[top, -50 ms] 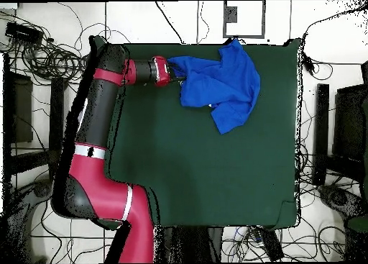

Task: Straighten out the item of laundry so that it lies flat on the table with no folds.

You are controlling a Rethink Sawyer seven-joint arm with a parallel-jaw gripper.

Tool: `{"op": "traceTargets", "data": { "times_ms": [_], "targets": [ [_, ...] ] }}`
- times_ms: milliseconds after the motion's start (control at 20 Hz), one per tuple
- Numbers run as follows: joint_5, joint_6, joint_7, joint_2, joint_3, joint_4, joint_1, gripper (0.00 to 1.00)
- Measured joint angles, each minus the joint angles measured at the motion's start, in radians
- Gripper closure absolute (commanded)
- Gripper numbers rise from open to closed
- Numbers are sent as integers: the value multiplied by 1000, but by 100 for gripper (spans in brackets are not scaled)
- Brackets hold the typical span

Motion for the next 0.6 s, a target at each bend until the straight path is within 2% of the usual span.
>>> {"op": "traceTargets", "data": {
  "times_ms": [350,600],
  "targets": [
    [-5,-48,0,1,0,23,-19,0],
    [-60,-51,0,2,8,26,-11,0]
  ]
}}
